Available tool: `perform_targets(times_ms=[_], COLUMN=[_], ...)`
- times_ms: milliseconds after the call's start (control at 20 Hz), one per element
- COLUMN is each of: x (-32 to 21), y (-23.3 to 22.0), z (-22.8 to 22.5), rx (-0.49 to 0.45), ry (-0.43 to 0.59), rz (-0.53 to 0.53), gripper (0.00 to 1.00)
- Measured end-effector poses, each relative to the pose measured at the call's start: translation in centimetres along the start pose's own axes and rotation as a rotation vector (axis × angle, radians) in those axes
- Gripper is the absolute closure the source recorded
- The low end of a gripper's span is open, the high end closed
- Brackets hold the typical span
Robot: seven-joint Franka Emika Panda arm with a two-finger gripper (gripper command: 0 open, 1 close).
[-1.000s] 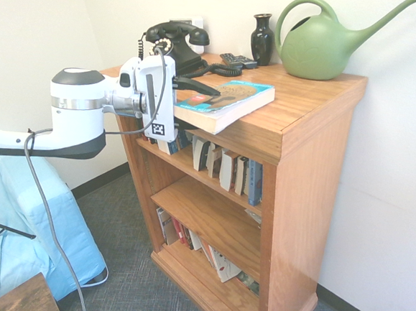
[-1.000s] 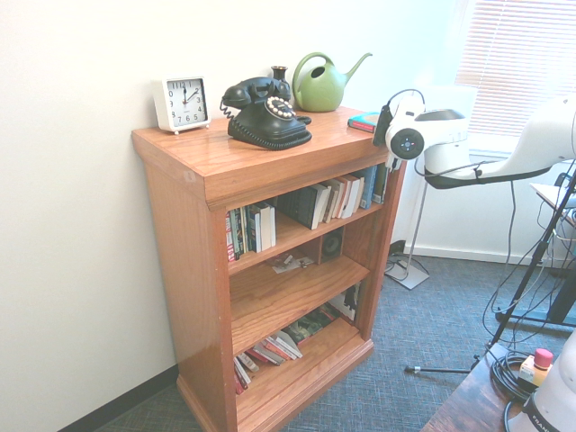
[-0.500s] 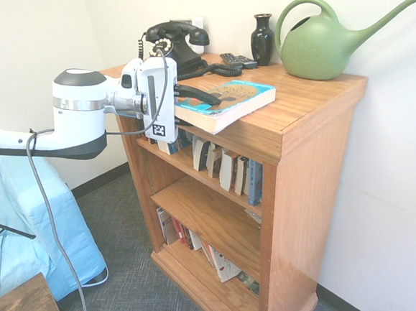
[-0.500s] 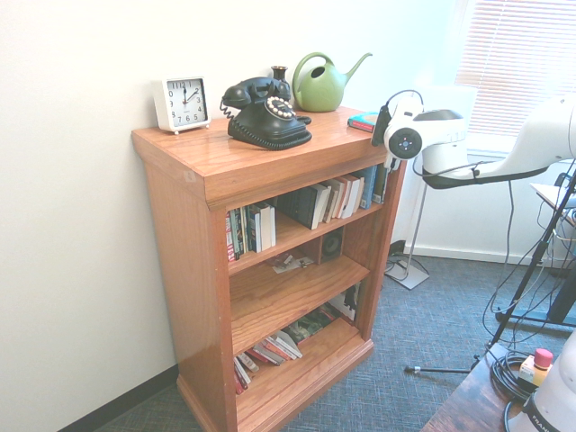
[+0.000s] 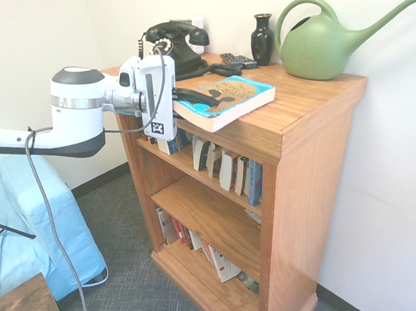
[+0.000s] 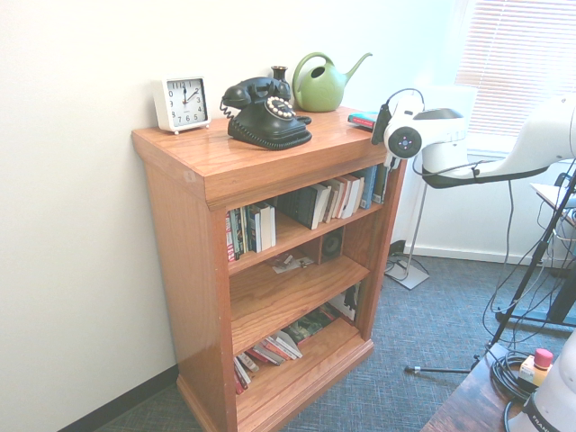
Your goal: Organize the shelf
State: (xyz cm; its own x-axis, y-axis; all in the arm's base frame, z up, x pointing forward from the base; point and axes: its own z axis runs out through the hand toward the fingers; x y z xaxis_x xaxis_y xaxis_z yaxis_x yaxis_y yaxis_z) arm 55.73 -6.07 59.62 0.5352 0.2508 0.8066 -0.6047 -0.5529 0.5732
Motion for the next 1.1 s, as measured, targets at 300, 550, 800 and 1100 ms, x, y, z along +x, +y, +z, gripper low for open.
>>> perform_targets(times_ms=[300, 550, 800, 1100], x=[1.0, -0.2, -3.6, -9.1], y=[2.1, 6.5, 10.8, 12.0], z=[-2.6, -6.2, -10.7, -15.4], rx=[0.011, 0.036, 0.108, 0.237], ry=[-0.045, -0.106, -0.175, -0.256], rz=[0.106, 0.225, 0.360, 0.479], gripper=[1.00, 1.00, 1.00, 1.00])
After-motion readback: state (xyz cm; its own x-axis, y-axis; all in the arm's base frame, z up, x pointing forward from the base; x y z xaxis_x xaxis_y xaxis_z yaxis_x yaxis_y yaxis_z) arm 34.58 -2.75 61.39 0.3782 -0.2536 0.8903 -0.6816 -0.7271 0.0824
